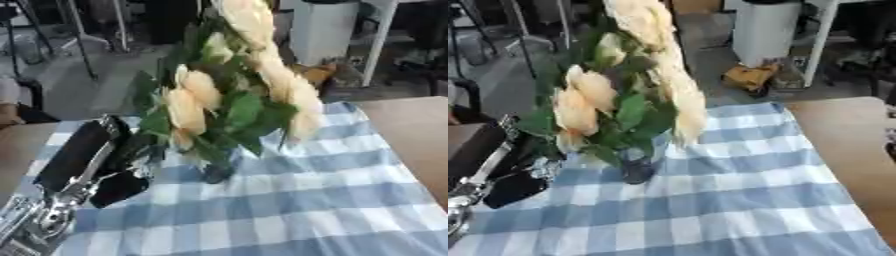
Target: Arrange flowers into the vase.
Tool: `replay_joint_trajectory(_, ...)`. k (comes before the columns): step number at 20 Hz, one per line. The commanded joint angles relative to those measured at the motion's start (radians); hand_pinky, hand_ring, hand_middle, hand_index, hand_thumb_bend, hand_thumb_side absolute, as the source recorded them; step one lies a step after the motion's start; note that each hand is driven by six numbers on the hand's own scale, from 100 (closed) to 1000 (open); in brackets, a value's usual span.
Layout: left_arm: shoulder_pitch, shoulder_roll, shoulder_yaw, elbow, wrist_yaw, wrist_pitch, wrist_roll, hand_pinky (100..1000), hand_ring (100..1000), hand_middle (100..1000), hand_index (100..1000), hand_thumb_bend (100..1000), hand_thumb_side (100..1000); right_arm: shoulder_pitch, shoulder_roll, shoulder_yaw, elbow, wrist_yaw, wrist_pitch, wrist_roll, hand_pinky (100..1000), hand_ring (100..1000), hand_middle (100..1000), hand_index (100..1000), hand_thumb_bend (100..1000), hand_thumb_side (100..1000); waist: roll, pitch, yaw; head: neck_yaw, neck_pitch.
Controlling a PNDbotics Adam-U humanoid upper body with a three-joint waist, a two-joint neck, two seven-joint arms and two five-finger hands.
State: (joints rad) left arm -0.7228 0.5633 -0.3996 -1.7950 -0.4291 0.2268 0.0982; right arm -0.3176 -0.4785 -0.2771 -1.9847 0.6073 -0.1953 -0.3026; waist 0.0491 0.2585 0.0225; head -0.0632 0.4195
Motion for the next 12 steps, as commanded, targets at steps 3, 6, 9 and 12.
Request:
replay_joint_trajectory(3, -0.036, 0.024, 0.047, -0.037, 0.112, 0.009, 0.028, 100, 100, 100, 100, 100, 678, -0.012, -0.015, -0.006, -0.015, -0.01, 0.002, -0.004, 801, 784, 714, 852, 100, 932, -0.001, -0.019, -0.001, 0.0, -0.006)
replay_joint_trajectory(6, -0.048, 0.015, 0.069, -0.037, 0.179, 0.018, 0.044, 100, 100, 100, 100, 100, 663, -0.012, -0.015, -0.006, -0.015, -0.011, 0.002, -0.005, 801, 784, 713, 852, 100, 932, -0.001, -0.02, -0.003, 0.001, -0.003)
replay_joint_trajectory(9, -0.066, 0.004, 0.087, -0.032, 0.255, 0.024, 0.06, 100, 100, 100, 100, 100, 635, -0.011, -0.015, -0.006, -0.015, -0.012, 0.003, -0.007, 801, 783, 713, 852, 100, 932, 0.0, -0.021, -0.003, 0.003, -0.002)
replay_joint_trajectory(12, -0.088, -0.009, 0.1, -0.021, 0.321, 0.031, 0.078, 100, 100, 100, 100, 100, 629, -0.011, -0.016, -0.005, -0.015, -0.012, 0.004, -0.006, 801, 783, 712, 852, 100, 931, 0.001, -0.022, -0.005, 0.006, -0.003)
